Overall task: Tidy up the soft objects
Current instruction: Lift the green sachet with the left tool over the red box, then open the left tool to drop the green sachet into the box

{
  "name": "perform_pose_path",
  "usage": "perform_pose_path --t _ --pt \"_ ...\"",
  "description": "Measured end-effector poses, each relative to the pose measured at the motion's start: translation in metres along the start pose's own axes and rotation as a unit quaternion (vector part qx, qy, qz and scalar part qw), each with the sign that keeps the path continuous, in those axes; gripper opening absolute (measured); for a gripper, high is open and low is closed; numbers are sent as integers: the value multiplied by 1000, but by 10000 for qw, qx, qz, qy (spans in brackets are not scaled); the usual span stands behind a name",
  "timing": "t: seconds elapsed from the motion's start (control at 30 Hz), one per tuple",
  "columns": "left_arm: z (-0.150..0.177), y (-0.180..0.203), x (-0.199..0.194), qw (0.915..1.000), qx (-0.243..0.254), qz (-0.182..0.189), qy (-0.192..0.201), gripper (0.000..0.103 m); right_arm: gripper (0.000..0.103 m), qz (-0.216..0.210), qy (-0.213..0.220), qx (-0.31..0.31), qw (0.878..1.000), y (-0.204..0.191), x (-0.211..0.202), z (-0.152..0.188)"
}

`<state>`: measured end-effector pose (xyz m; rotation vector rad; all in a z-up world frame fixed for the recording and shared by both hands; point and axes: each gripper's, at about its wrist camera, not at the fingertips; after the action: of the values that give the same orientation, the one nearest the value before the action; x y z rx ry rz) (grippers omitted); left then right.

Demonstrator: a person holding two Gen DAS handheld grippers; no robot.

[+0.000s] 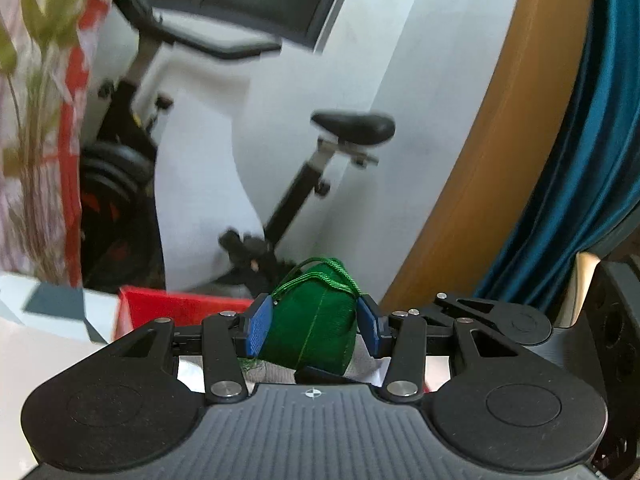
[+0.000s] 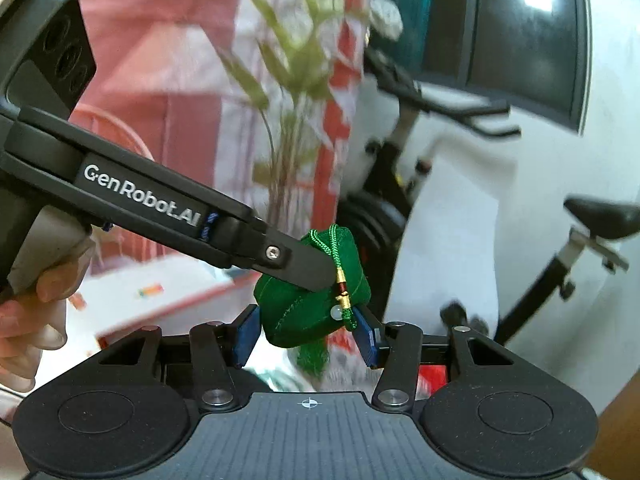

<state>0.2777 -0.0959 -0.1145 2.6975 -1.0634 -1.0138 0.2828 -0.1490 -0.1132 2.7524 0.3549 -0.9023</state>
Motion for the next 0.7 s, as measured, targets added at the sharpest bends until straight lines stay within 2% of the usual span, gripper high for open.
perform_pose_path --t 0.17,0.33,0.7 --pt "7 -17 42 9985 -249 97 -484 48 47 -23 -378 247 9990 8 25 21" --pt "16 -28 67 9960 -391 165 -792 48 47 9 -636 312 9975 11 38 33" --pt "34 -31 88 9922 -353 149 -1186 48 52 108 -975 331 9946 7 51 35"
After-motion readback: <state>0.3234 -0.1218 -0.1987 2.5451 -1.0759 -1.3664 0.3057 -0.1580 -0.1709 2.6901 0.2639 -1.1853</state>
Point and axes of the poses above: each gripper's, at about its wrist camera, not at the fingertips, and x roughly the way its jaws point, y to its right, z to its underside, and after that the axes turned 10 degrees about -y, right-handed
